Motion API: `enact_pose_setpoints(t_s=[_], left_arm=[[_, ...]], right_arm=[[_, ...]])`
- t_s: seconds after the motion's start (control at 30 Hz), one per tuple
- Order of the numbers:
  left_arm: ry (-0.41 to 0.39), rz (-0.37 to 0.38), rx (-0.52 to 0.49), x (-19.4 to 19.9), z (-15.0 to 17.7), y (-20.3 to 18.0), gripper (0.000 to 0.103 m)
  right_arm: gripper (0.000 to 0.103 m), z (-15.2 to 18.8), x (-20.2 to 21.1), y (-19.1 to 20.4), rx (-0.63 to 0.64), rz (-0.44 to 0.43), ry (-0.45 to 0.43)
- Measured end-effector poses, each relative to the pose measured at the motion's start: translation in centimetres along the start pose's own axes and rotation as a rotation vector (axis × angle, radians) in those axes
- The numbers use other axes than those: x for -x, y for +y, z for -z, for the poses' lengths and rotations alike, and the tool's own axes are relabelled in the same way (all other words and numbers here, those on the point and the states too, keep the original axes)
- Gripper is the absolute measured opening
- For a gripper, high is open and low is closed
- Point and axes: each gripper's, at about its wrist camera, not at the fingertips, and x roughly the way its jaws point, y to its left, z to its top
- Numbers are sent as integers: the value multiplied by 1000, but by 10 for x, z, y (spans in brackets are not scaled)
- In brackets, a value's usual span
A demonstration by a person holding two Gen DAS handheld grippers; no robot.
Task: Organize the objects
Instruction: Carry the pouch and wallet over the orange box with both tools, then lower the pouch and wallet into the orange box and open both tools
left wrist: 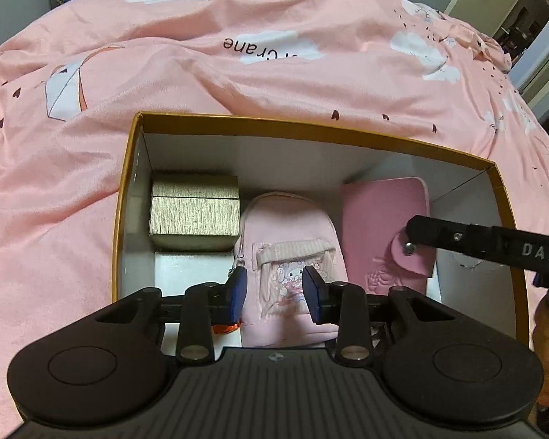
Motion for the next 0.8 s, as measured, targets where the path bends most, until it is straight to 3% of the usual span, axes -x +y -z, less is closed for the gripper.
enact_pose_setpoints(t_s=[0.17,0.3,0.37,0.47,0.67,0.8], left_arm=[[-30,21,18,14,1,6,37],[-63,-7,11,25,2,5,35],[-87,-47,-11,31,4,4,35],[-95,-85,-32,34,4,6,35],[-94,-77,-18,35,2,13,35],[-96,-74,-30,35,4,12,35]], right_arm=[[17,-5,21,0,-34,-87,-27],[17,-10,11,2,-121,-225,33],[17,-8,2,6,-140,-251,60],[17,-7,-13,12,-139,-248,81],[17,-5,-36,12,-146,-228,118],[17,-7,-39,17,-86,-178,110]])
